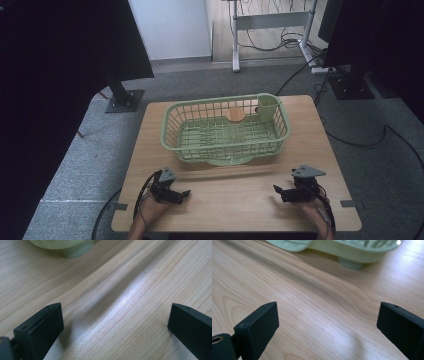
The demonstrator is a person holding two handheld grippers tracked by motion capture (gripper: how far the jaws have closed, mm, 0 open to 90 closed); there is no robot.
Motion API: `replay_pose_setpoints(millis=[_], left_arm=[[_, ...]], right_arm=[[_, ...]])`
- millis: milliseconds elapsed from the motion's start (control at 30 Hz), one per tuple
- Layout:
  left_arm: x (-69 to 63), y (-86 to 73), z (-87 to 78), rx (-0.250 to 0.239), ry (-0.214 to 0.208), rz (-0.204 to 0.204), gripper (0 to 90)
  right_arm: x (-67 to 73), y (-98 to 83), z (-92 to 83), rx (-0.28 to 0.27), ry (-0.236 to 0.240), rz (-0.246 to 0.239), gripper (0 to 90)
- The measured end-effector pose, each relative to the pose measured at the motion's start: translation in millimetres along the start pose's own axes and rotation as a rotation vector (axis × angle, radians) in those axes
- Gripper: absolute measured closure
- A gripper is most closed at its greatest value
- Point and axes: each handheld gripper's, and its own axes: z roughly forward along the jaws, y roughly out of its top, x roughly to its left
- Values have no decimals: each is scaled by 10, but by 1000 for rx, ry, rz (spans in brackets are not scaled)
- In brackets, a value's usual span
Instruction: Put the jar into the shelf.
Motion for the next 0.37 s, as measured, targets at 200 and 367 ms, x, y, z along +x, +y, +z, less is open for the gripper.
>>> replay_pose_setpoints(millis=[200, 367], left_arm=[[0, 0, 0, 0, 0, 0, 0], [-1, 0, 0, 0, 0, 0, 0]], right_arm=[[-20, -65, 16, 29, -21, 19, 34], [-31, -97, 25, 48, -26, 32, 33]])
